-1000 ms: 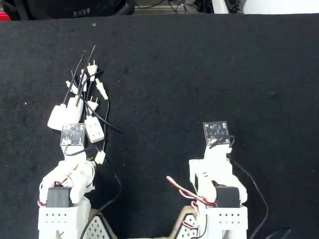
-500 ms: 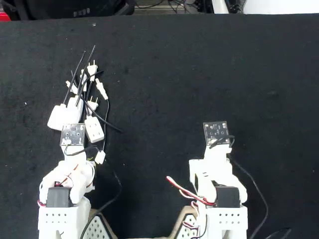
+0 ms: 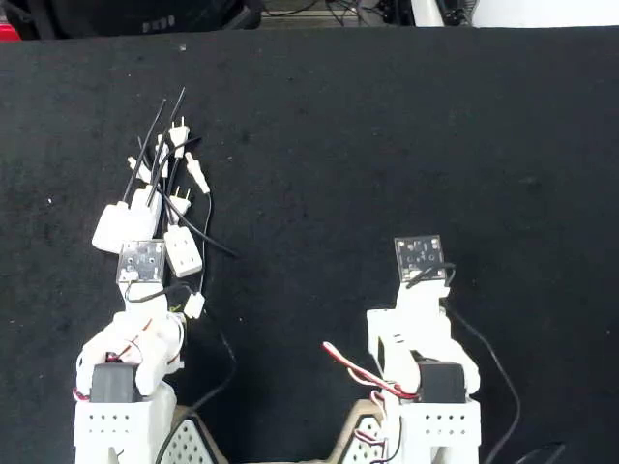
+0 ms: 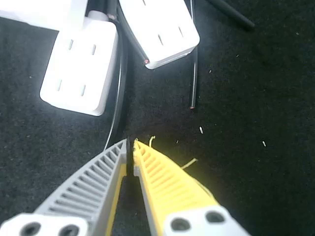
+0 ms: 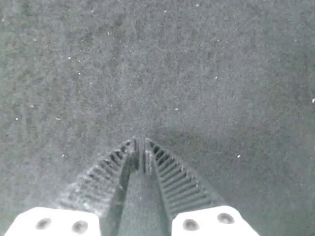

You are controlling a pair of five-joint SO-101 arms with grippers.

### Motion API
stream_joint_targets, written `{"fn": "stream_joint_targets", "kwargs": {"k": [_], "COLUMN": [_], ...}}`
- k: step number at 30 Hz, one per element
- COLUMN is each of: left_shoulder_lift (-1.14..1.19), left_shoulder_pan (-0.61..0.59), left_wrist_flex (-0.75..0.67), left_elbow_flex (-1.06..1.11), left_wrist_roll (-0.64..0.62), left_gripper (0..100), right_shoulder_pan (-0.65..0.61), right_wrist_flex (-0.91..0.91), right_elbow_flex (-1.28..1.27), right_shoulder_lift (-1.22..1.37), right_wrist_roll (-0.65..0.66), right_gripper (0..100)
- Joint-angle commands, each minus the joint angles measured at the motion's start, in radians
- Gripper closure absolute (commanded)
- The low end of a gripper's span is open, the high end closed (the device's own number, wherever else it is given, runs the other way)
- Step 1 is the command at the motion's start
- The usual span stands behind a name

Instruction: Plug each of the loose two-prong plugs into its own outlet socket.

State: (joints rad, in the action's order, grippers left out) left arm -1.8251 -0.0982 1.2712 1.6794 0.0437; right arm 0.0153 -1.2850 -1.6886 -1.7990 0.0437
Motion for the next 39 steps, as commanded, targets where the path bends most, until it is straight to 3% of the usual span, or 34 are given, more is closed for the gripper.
{"fn": "stream_joint_targets", "kwargs": {"k": [1, 39], "left_shoulder_lift": [-0.006, -0.006], "left_shoulder_pan": [-0.001, 0.001], "left_wrist_flex": [0.006, 0.006], "left_elbow_flex": [0.021, 0.021], "left_wrist_roll": [0.000, 0.000], "left_gripper": [97, 97], "right_shoulder_pan": [-0.003, -0.031], "right_wrist_flex": [-0.008, 0.003], "right_elbow_flex": [0.004, 0.004], "right_shoulder_lift": [-0.094, -0.094], "right_wrist_roll": [-0.005, -0.011], "right_gripper": [98.6, 98.6]}}
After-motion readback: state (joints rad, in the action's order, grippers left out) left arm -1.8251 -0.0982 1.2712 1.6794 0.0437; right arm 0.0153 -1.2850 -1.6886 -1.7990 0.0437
